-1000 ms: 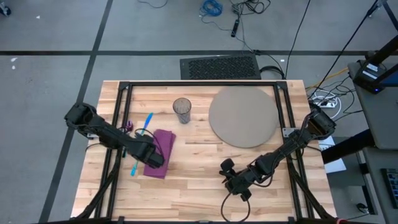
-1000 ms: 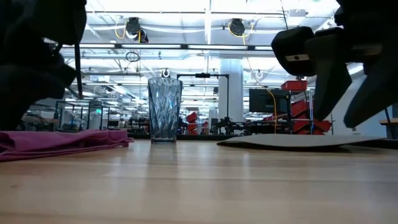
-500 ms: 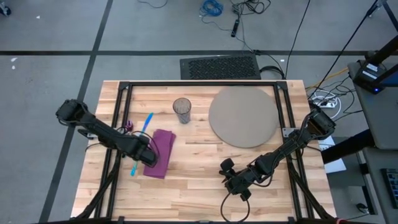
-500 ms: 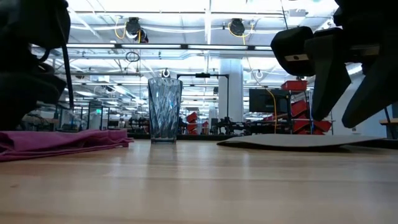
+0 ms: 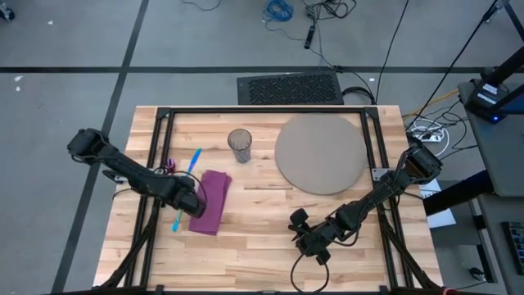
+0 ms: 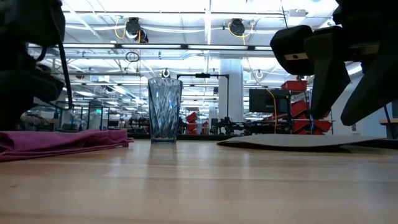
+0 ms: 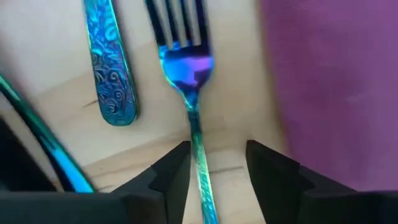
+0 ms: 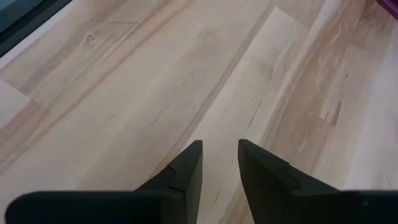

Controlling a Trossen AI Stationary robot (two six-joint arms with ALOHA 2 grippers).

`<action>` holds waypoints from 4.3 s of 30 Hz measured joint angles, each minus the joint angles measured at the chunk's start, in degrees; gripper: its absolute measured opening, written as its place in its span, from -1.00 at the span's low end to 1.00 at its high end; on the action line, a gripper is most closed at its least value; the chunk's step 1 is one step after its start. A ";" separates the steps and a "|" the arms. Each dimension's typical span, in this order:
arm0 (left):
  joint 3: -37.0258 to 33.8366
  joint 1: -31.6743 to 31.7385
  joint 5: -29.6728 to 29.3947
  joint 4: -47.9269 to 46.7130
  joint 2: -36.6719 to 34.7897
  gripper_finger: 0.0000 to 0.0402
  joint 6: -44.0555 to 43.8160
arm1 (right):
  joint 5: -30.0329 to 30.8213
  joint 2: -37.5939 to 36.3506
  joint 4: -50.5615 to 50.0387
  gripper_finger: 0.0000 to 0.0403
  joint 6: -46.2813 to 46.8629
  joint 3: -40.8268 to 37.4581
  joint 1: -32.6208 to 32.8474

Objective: Set table place
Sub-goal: Put the blue fork on the pink table napkin, then move the gray placemat to the center of the table

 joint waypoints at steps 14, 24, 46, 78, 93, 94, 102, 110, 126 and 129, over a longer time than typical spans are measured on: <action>-2.91 0.18 0.93 4.55 -1.66 -0.95 3.06 | 0.00 0.00 1.44 -0.56 -0.57 0.00 0.00; -2.01 0.14 0.25 3.62 -2.94 -0.99 1.58 | 0.00 0.00 1.42 -0.56 -0.76 0.00 0.00; 6.49 3.33 -9.28 1.73 -8.04 -1.00 -1.29 | 0.02 0.00 1.95 -0.56 -2.49 0.00 0.00; 6.76 14.35 -4.27 11.53 2.55 -0.47 10.51 | 0.28 0.00 2.78 -0.56 -3.53 0.00 0.00; 10.59 7.64 -10.13 5.46 2.51 -0.42 15.78 | 0.28 0.00 1.66 -0.56 0.07 0.00 0.94; 10.79 6.80 -10.63 5.42 2.51 -0.42 16.58 | 0.24 0.00 1.43 -0.56 0.39 0.00 0.96; 16.80 0.63 -25.47 6.80 2.51 -0.42 23.40 | 3.31 0.00 1.42 -0.56 0.85 0.00 0.74; 22.05 -4.50 -38.42 20.68 2.48 -0.42 42.32 | 11.74 -5.71 -2.41 -0.56 5.28 0.00 0.72; 22.03 -10.61 -40.44 32.66 10.63 -0.42 52.63 | 2.97 -21.79 -55.16 -0.56 26.24 0.04 -5.67; 22.03 -10.92 -40.41 35.62 13.31 -0.42 52.63 | 3.83 -18.29 -54.99 -0.56 25.42 0.04 -5.38</action>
